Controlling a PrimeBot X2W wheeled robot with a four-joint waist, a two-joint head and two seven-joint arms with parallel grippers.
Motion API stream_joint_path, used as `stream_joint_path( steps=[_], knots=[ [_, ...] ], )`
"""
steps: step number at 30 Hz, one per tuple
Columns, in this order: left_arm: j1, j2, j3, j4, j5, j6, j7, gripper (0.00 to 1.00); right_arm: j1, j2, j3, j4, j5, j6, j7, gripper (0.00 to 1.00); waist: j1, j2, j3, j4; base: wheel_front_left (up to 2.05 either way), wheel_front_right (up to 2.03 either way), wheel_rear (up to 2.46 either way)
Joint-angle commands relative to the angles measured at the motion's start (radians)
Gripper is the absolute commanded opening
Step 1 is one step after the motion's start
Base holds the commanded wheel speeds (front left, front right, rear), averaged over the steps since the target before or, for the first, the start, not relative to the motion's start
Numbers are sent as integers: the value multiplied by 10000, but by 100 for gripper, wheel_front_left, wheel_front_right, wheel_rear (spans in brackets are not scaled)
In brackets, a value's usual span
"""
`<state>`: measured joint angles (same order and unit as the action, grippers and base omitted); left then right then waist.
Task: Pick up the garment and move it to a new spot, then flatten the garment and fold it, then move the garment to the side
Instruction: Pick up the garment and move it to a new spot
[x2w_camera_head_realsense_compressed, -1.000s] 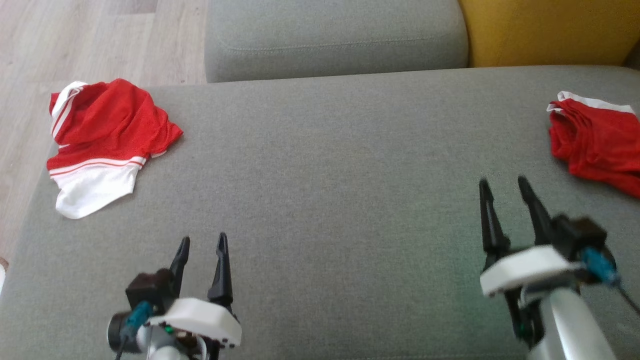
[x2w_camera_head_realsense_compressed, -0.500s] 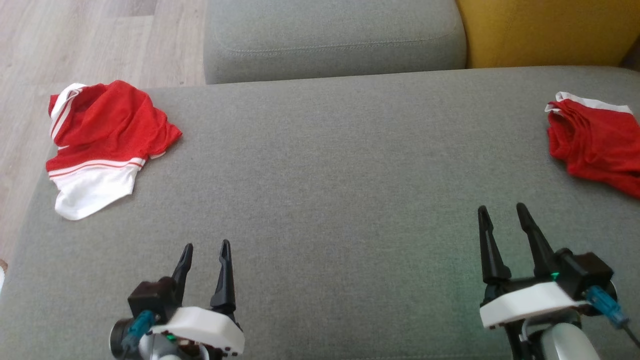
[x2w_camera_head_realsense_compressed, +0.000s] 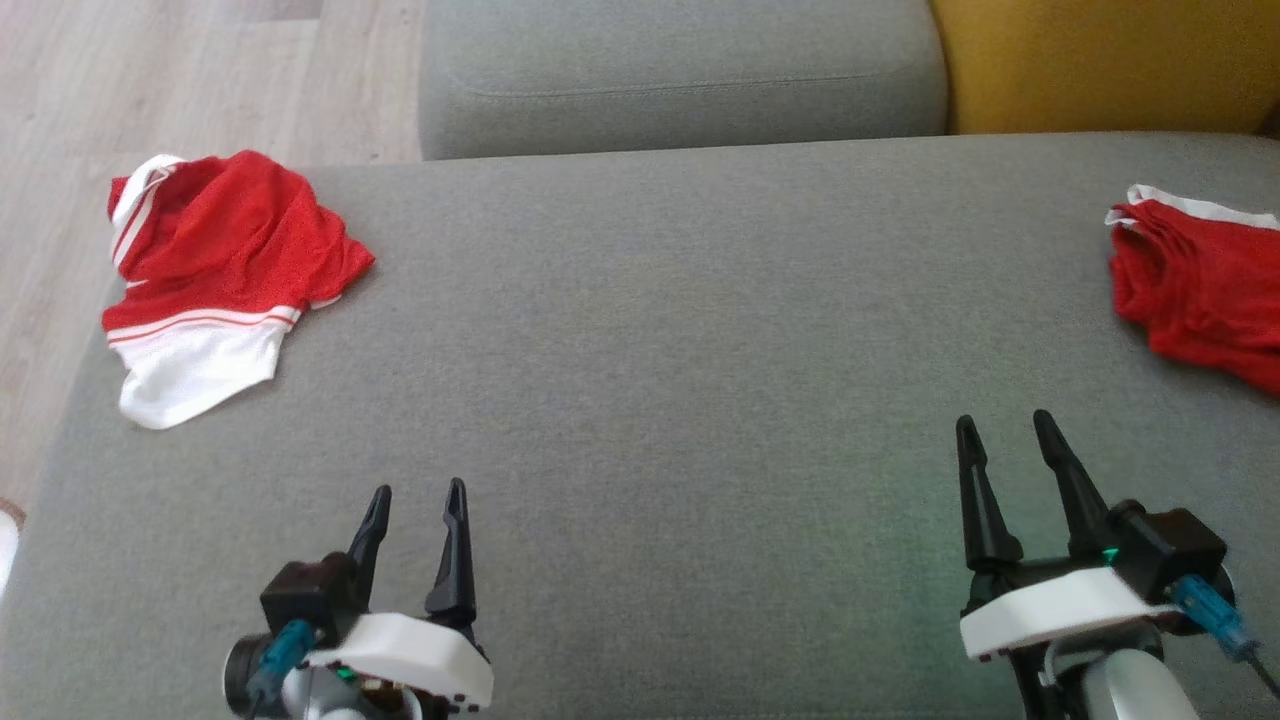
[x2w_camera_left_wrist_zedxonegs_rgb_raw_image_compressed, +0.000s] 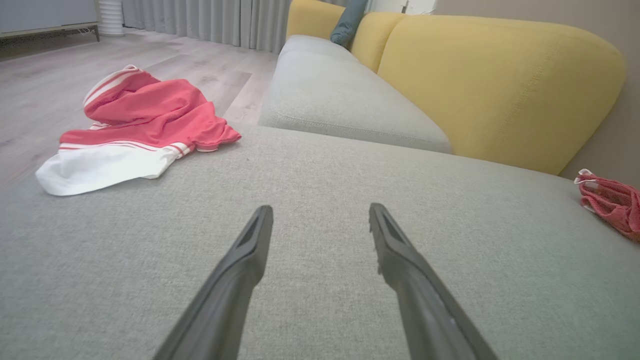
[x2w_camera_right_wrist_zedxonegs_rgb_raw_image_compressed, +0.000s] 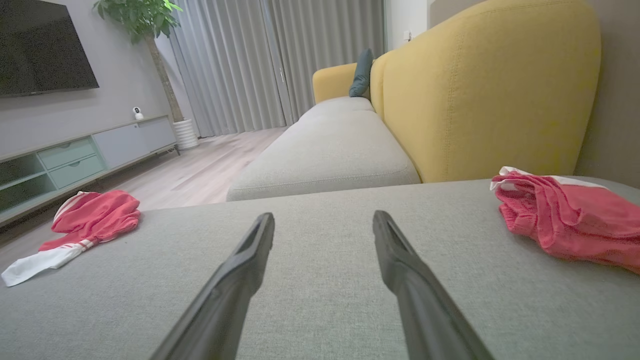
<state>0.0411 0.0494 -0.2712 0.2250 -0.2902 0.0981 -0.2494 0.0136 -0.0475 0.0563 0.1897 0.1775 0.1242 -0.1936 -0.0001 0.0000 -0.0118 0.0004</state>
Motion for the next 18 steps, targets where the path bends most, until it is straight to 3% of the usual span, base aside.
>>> stream_joint_path(
  steps=[1, 5, 18],
  knots=[
    [-368, 9, 312, -366, 79, 49, -124, 100, -205, -28, 230, -418, -1, 65, -14, 100, 1, 0, 15, 163, 0, 0, 0],
    [-448, 9, 273, -395, 87, 61, -124, 100, -143, -28, 196, -491, -15, 65, 13, 100, 1, 0, -1, 843, 0, 0, 0],
    [-460, 44, 605, -517, 278, 21, -124, 100, -76, -28, 446, -595, 172, 65, -5, 100, 1, 0, -16, 3986, 0, 0, 0]
  ],
)
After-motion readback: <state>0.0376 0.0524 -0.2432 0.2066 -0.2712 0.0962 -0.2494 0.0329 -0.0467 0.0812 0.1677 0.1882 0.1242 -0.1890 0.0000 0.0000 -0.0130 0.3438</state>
